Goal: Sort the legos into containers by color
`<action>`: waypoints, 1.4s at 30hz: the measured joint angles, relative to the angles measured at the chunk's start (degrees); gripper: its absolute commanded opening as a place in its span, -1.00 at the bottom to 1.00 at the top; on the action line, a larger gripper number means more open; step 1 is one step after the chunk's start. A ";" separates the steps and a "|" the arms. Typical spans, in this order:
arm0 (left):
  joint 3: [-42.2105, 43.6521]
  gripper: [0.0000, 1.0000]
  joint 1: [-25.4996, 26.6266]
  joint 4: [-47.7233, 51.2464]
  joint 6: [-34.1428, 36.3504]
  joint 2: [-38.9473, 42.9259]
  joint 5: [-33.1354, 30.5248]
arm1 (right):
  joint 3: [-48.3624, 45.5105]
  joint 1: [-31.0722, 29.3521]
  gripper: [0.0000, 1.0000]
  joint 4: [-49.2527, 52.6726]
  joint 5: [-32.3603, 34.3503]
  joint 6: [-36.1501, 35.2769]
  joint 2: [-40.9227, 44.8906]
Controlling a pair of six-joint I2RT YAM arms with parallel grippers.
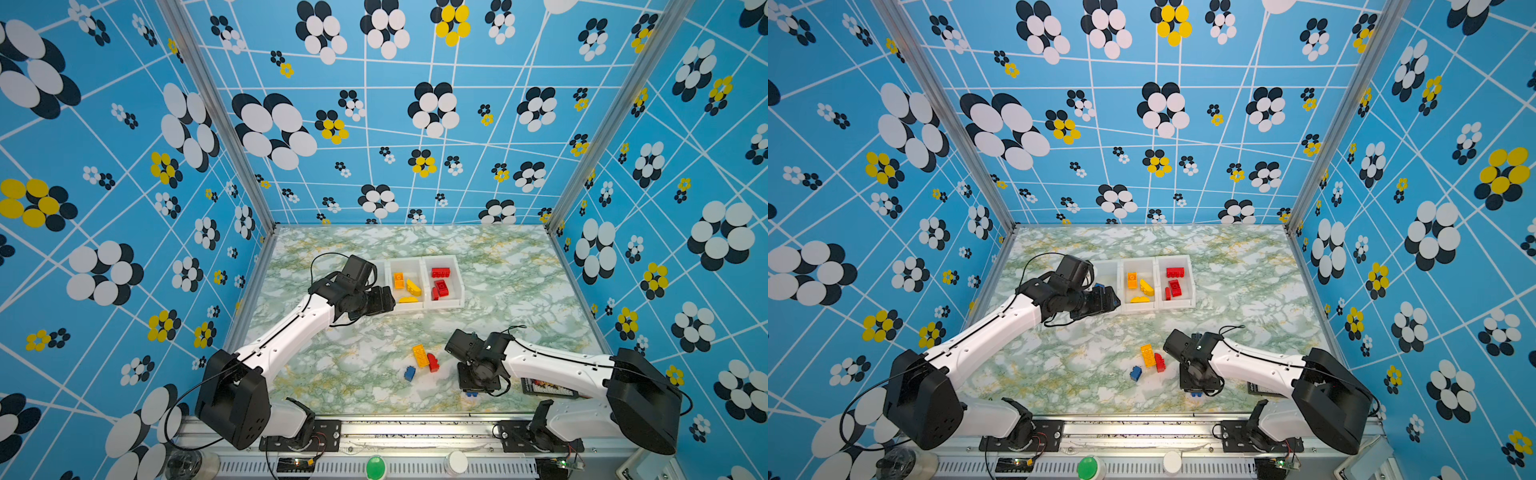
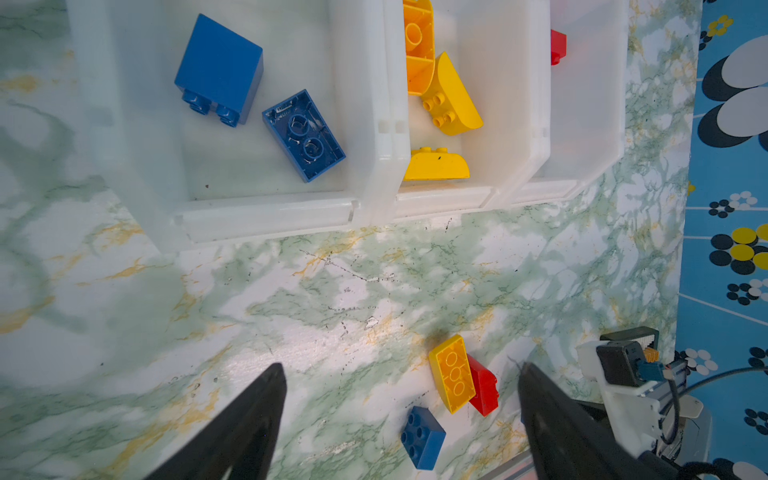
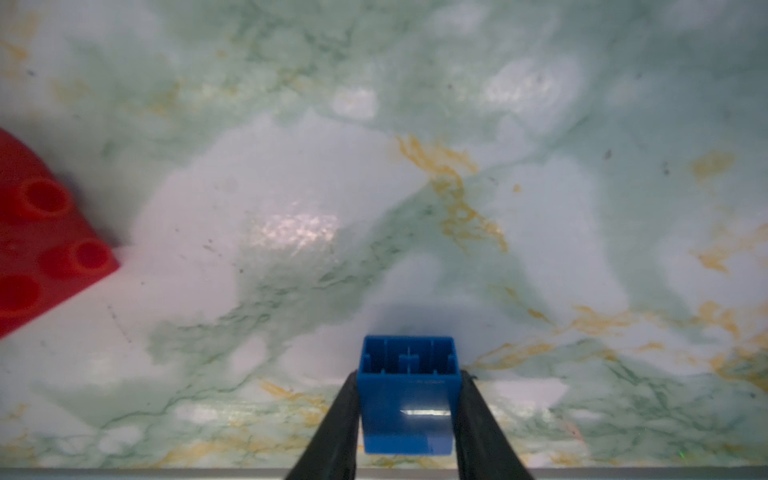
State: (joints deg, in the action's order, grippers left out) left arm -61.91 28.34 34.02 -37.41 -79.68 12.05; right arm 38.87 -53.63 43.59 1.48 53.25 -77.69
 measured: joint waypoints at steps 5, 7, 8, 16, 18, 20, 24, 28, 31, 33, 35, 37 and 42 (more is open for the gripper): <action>0.85 0.80 -0.55 0.24 -0.37 1.57 -0.02 | 0.00 0.00 -0.53 0.00 0.00 0.13 0.17; 1.20 0.80 -0.74 0.22 -0.55 2.56 -0.02 | 0.02 0.00 -0.55 0.09 0.17 0.13 0.31; 1.49 0.80 -0.92 0.20 -0.57 3.10 -0.02 | 0.11 0.00 -0.56 0.31 0.31 0.15 0.50; 4.13 0.83 -2.47 0.24 -0.76 6.73 -0.02 | 8.15 0.00 -0.59 3.58 2.73 -1.44 1.25; 5.11 0.83 -3.04 0.39 -0.81 7.89 -0.04 | 11.63 0.02 -0.60 4.17 3.19 -2.40 0.79; 5.90 0.84 -3.56 0.50 -0.92 8.87 -0.02 | 14.93 0.00 -0.60 4.35 3.65 -3.65 -0.33; 7.98 0.85 -4.35 0.90 -1.01 11.34 -0.04 | 21.40 0.02 -0.60 4.83 4.09 -6.73 -3.85; 9.60 0.85 -4.94 1.88 -1.01 13.84 -0.04 | 27.74 0.17 -0.61 5.62 4.24 -10.32 -7.89; 10.60 0.86 -5.38 2.19 -1.01 15.56 -0.07 | 32.76 0.83 -0.61 5.57 4.17 -13.09 -11.23; 11.28 0.86 -5.64 2.36 -1.01 16.52 -0.07 | 36.92 1.57 -0.61 5.62 4.02 -15.19 -14.01; 11.96 0.86 -5.79 2.40 -1.01 17.20 -0.09 | 40.92 2.23 -0.61 5.53 3.80 -17.00 -16.92; 12.61 0.86 -5.88 2.45 -1.14 17.68 -0.22 | 45.13 2.84 -0.62 5.46 3.39 -18.78 -20.09; 13.33 0.87 -5.88 2.40 -1.46 18.56 -0.31 | 55.76 3.85 -0.62 5.46 2.10 -22.53 -27.61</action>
State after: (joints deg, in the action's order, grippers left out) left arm -48.58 22.46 36.42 -38.87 -61.12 11.75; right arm 94.63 -49.78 49.06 3.57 30.72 -105.30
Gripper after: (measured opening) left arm 0.934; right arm 0.330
